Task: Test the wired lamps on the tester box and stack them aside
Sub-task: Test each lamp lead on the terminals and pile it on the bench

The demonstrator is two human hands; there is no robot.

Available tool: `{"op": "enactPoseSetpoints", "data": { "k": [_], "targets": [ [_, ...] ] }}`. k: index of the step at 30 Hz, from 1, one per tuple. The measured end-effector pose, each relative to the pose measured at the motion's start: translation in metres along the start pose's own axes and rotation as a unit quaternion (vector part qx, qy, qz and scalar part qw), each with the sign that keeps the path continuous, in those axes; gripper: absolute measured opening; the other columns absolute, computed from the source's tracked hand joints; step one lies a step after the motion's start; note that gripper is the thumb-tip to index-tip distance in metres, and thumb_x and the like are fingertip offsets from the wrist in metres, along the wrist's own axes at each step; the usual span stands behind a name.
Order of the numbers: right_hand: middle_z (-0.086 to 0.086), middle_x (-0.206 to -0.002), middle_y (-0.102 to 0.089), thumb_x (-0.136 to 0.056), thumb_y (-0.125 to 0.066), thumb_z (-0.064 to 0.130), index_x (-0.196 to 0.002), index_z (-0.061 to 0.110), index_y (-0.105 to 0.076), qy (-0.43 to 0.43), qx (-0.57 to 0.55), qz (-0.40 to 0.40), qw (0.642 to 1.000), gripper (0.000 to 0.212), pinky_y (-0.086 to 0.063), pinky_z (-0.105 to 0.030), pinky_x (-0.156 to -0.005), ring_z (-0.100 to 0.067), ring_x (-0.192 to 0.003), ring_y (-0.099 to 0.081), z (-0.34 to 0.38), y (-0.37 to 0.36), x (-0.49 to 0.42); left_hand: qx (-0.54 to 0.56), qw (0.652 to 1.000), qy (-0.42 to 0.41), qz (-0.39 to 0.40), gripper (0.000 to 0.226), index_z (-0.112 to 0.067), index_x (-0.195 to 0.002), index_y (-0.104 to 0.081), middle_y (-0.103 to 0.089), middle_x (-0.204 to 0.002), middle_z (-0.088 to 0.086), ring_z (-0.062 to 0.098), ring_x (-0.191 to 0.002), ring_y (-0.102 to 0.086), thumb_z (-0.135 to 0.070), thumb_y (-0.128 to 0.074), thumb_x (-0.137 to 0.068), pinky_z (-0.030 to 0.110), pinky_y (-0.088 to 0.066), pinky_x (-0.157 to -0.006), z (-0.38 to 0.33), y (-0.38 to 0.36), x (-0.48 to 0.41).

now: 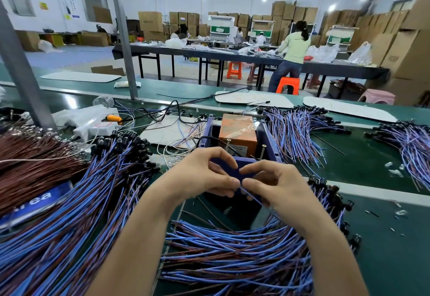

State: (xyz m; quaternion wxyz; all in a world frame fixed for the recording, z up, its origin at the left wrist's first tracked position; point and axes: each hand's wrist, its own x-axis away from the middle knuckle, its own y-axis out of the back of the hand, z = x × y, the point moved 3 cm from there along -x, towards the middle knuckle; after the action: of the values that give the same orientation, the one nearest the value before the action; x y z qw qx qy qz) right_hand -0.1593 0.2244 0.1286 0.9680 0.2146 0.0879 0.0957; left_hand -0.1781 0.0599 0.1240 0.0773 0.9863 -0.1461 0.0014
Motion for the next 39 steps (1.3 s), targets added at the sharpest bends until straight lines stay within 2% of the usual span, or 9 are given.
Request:
{"op": "enactPoseSetpoints", "data": {
  "k": [2, 5, 8, 11, 14, 17, 22, 32, 39],
  "targets": [
    [-0.006, -0.066, -0.070, -0.086, -0.068, 0.009, -0.088, 0.016, -0.073, -0.013, -0.023, 0.009, 1.000, 0.008, -0.045, -0.019, -0.052, -0.012, -0.058, -0.059, -0.004, 0.004, 0.001, 0.046, 0.999, 0.010, -0.027, 0.027, -0.007, -0.095, -0.061, -0.068, -0.060, 0.007, 0.021, -0.059, -0.070, 0.002, -0.075, -0.074, 0.026, -0.058, -0.059, 0.000, 0.001, -0.001],
    [-0.001, -0.061, -0.068, -0.085, -0.069, 0.007, -0.084, 0.014, -0.073, -0.026, -0.040, 0.024, 0.999, 0.008, -0.047, -0.015, -0.053, -0.007, -0.057, -0.062, -0.006, 0.003, 0.002, 0.128, 0.989, 0.019, -0.067, 0.032, -0.003, -0.099, -0.057, -0.070, -0.063, 0.012, 0.020, -0.056, -0.069, 0.004, -0.074, -0.073, 0.028, -0.058, -0.057, 0.002, -0.002, -0.004],
    [-0.004, -0.061, -0.066, -0.087, -0.065, 0.002, -0.081, 0.009, -0.071, -0.053, -0.058, 0.002, 0.997, 0.011, -0.052, -0.019, -0.053, -0.011, -0.055, -0.063, -0.012, 0.000, -0.001, 0.162, 0.982, 0.027, -0.097, 0.020, -0.001, -0.091, -0.058, -0.068, -0.059, 0.008, 0.016, -0.052, -0.067, 0.004, -0.071, -0.077, 0.025, -0.057, -0.054, 0.007, -0.010, -0.010],
    [-0.015, -0.066, -0.061, -0.090, -0.059, -0.001, -0.079, 0.005, -0.065, -0.105, -0.072, -0.041, 0.991, 0.014, -0.056, -0.026, -0.054, -0.019, -0.053, -0.065, -0.020, -0.001, -0.005, 0.160, 0.981, 0.048, -0.096, 0.007, -0.002, -0.080, -0.062, -0.067, -0.058, 0.003, 0.009, -0.049, -0.064, -0.003, -0.067, -0.084, 0.022, -0.057, -0.055, 0.016, -0.016, -0.015],
    [-0.014, -0.063, -0.057, -0.092, -0.051, -0.002, -0.083, 0.003, -0.058, -0.151, -0.054, -0.076, 0.984, 0.012, -0.058, -0.034, -0.054, -0.019, -0.048, -0.063, -0.030, 0.002, -0.009, 0.146, 0.982, 0.088, -0.080, 0.018, -0.008, -0.078, -0.064, -0.070, -0.065, 0.002, 0.006, -0.050, -0.063, -0.016, -0.058, -0.093, 0.022, -0.058, -0.056, 0.023, -0.019, -0.017],
    [-0.013, -0.060, -0.057, -0.093, -0.047, 0.001, -0.089, 0.002, -0.055, -0.176, -0.039, -0.071, 0.981, 0.009, -0.060, -0.038, -0.056, -0.024, -0.047, -0.066, -0.034, 0.001, -0.009, 0.138, 0.982, 0.102, -0.079, 0.022, -0.009, -0.080, -0.062, -0.072, -0.065, 0.001, 0.005, -0.046, -0.061, -0.019, -0.053, -0.097, 0.020, -0.055, -0.051, 0.026, -0.020, -0.018],
    [-0.014, -0.060, -0.056, -0.096, -0.045, 0.004, -0.092, 0.002, -0.055, -0.187, -0.039, -0.070, 0.979, 0.012, -0.060, -0.038, -0.055, -0.027, -0.047, -0.066, -0.034, 0.000, -0.009, 0.118, 0.985, 0.090, -0.091, 0.023, -0.008, -0.080, -0.064, -0.070, -0.062, 0.000, 0.002, -0.041, -0.054, -0.019, -0.053, -0.097, 0.019, -0.054, -0.051, 0.027, -0.020, -0.020],
    [-0.014, -0.062, -0.057, -0.096, -0.045, 0.003, -0.089, 0.005, -0.055, -0.171, -0.042, -0.079, 0.981, 0.012, -0.056, -0.031, -0.049, -0.026, -0.050, -0.068, -0.033, 0.005, -0.008, 0.109, 0.986, 0.089, -0.094, 0.023, -0.010, -0.081, -0.066, -0.072, -0.065, 0.000, 0.001, -0.042, -0.055, -0.020, -0.054, -0.097, 0.020, -0.055, -0.053, 0.027, -0.019, -0.020],
    [-0.014, -0.061, -0.059, -0.097, -0.045, 0.005, -0.089, 0.006, -0.056, -0.164, -0.024, -0.075, 0.983, 0.014, -0.058, -0.034, -0.051, -0.025, -0.049, -0.067, -0.027, 0.006, -0.007, 0.097, 0.988, 0.080, -0.093, 0.022, -0.009, -0.082, -0.066, -0.072, -0.067, 0.001, 0.002, -0.043, -0.056, -0.020, -0.053, -0.097, 0.020, -0.055, -0.054, 0.026, -0.017, -0.020]
  ]
}}
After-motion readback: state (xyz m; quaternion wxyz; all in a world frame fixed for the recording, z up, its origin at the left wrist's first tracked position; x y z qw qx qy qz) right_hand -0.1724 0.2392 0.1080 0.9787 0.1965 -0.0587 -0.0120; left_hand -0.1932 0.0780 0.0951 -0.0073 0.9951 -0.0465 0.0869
